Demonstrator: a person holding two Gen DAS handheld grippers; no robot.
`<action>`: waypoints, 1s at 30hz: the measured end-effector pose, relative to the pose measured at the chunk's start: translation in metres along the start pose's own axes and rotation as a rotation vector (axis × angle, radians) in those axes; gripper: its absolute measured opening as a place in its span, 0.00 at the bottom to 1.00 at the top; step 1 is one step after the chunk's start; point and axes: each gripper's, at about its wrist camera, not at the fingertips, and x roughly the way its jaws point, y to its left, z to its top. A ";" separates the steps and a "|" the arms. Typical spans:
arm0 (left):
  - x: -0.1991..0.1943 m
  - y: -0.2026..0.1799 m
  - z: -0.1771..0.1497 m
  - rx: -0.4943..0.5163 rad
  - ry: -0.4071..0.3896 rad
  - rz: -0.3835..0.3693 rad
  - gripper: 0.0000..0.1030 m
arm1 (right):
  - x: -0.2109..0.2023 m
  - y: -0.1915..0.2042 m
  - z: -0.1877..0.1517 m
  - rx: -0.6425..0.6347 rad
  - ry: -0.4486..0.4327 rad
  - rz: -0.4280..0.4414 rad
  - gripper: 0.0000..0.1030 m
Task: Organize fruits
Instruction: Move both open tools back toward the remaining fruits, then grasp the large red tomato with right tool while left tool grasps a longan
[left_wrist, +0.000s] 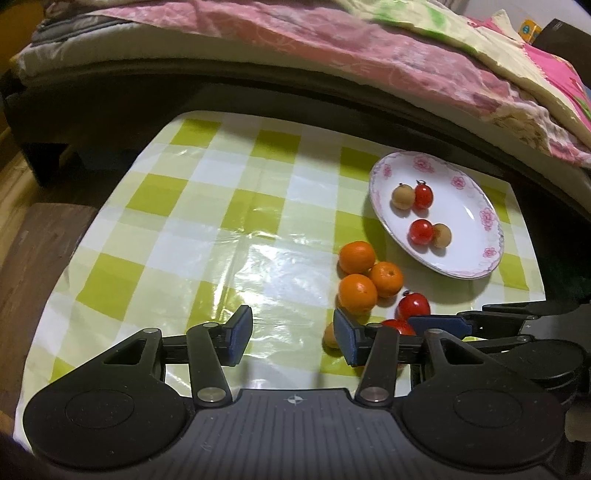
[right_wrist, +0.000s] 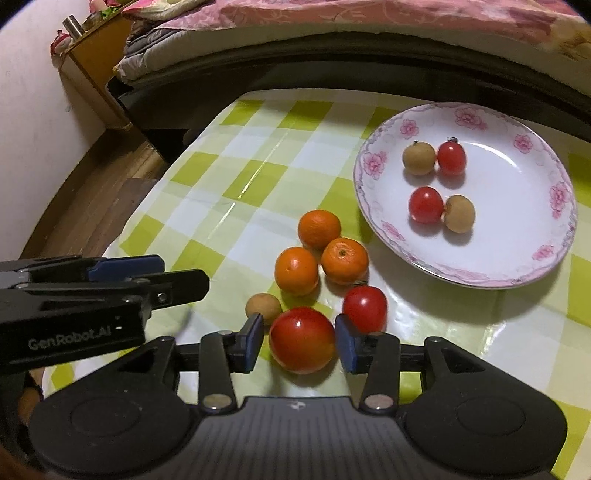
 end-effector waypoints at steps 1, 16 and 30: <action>0.000 0.001 -0.001 -0.001 0.002 0.002 0.56 | 0.003 0.000 0.000 0.000 0.008 -0.002 0.48; 0.012 -0.009 -0.005 0.041 0.036 -0.019 0.56 | 0.005 -0.006 -0.011 -0.033 0.027 -0.012 0.47; 0.052 -0.044 -0.006 0.136 0.087 0.003 0.35 | -0.028 -0.046 -0.032 0.037 0.034 -0.046 0.47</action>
